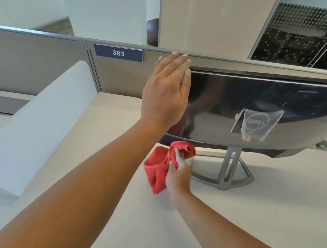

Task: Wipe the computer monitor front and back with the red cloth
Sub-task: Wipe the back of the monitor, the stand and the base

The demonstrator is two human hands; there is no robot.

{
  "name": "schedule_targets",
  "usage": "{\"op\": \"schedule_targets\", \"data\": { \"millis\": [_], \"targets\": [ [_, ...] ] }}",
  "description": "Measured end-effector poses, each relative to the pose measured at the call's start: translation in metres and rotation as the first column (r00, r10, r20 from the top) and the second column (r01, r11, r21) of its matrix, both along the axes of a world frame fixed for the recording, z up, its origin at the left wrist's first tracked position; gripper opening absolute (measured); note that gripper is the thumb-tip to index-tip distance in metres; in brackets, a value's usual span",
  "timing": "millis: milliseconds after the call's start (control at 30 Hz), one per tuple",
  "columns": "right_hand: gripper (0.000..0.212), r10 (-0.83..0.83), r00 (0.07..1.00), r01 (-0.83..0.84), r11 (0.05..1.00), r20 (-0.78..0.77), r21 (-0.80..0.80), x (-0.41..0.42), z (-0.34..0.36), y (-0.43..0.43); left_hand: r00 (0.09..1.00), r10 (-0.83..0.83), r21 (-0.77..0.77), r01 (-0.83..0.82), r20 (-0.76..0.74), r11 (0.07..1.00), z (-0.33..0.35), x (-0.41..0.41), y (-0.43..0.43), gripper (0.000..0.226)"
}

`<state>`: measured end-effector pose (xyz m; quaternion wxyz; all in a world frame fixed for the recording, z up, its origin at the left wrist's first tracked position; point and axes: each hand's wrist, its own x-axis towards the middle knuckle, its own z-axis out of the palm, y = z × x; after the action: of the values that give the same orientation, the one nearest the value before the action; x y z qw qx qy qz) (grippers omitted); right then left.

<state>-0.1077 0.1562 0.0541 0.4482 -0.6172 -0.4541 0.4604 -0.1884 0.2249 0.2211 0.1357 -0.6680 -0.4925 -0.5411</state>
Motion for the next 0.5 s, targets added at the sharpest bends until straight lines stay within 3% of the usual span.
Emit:
{"op": "schedule_targets", "data": {
  "millis": [100,267,333,500],
  "targets": [
    [0.045,-0.252,0.899,0.199,0.963,-0.357,-0.179,-0.016,0.018,0.006,1.0,0.007,-0.004,-0.007,-0.009,1.0,0.0,-0.001,0.0,0.038],
    [0.048,-0.538,0.663,0.549,0.822,-0.521,-0.151,0.044,0.02,0.037,1.0,0.014,0.034,-0.015,0.01,0.999,-0.002,0.0,0.001,0.036],
    [0.047,-0.552,0.658,0.542,0.82,-0.512,-0.187,0.058,0.018,0.047,1.0,0.015,0.033,-0.016,0.017,0.999,-0.002,0.001,0.002,0.036],
    [0.056,-0.455,0.751,0.414,0.889,-0.478,-0.195,0.014,0.015,0.049,1.0,0.015,0.024,-0.015,0.008,1.0,-0.001,0.0,0.0,0.037]
  ]
}}
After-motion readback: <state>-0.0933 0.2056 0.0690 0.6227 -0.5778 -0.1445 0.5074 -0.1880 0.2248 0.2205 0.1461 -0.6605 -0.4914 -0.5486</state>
